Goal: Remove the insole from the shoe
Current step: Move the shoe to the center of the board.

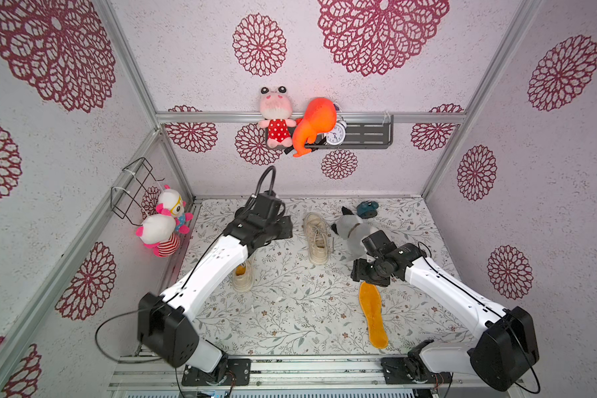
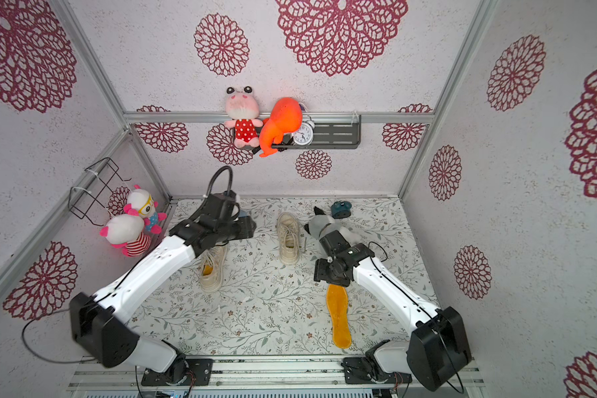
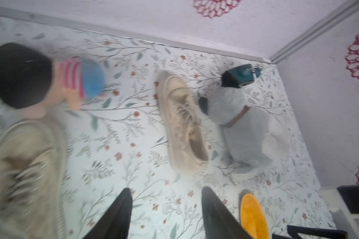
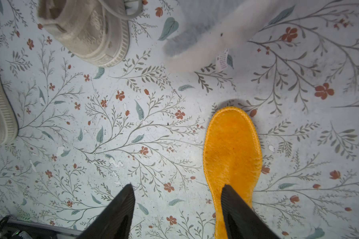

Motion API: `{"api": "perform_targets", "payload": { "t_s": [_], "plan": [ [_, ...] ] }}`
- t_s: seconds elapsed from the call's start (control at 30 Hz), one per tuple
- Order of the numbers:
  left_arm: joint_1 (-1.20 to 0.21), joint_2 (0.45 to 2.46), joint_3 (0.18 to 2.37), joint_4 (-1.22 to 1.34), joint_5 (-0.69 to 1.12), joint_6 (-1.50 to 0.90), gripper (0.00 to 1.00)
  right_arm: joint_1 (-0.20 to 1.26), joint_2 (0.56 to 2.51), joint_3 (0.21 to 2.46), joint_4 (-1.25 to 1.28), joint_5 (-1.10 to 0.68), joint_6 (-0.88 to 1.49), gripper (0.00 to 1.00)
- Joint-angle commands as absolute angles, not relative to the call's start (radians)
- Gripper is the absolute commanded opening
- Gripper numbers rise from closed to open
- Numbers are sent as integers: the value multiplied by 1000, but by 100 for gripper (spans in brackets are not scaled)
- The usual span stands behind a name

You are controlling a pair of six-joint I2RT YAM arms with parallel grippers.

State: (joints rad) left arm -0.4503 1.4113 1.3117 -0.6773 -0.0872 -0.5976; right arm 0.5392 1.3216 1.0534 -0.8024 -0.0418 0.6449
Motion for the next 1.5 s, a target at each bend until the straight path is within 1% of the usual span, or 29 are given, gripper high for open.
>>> {"api": "perform_targets", "payload": {
  "t_s": [0.0,0.17,0.3,0.4,0.57,0.63,0.7,0.77,0.87,1.0,1.13,1.23,1.37,1.47],
  "plan": [
    [-389,1329,1175,-857,-129,-643,57,534,1331,1054,-744,-76,622,69],
    [-295,1208,1046,-965,-139,-611,58,535,1371,1069,-722,-97,590,67],
    [-184,1191,975,-947,-115,-561,59,536,1396,1085,-712,-106,568,67],
    [-119,1238,968,-891,-80,-510,59,536,1401,1094,-710,-109,561,67],
    [-48,1389,999,-797,-3,-439,60,535,1396,1092,-709,-104,557,66],
    [-32,1440,1013,-757,37,-425,58,534,1397,1093,-707,-104,546,66],
    [-31,1480,1029,-740,39,-406,56,534,1405,1105,-715,-104,535,65],
    [-29,1520,1045,-733,21,-380,52,535,1412,1118,-728,-96,525,65],
    [-25,1574,1061,-725,-5,-343,43,534,1407,1121,-727,-86,528,64],
    [-25,1616,1065,-710,-30,-305,25,534,1401,1118,-729,-80,536,63],
    [-35,1597,1036,-647,-17,-272,9,534,1397,1123,-733,-77,542,61],
    [-68,1545,1016,-605,-6,-270,0,535,1398,1134,-742,-76,542,60],
    [-164,1478,995,-565,-10,-297,0,535,1412,1150,-749,-83,538,58],
    [-258,1436,969,-511,-2,-388,0,535,1430,1164,-748,-93,536,57]
  ]
}}
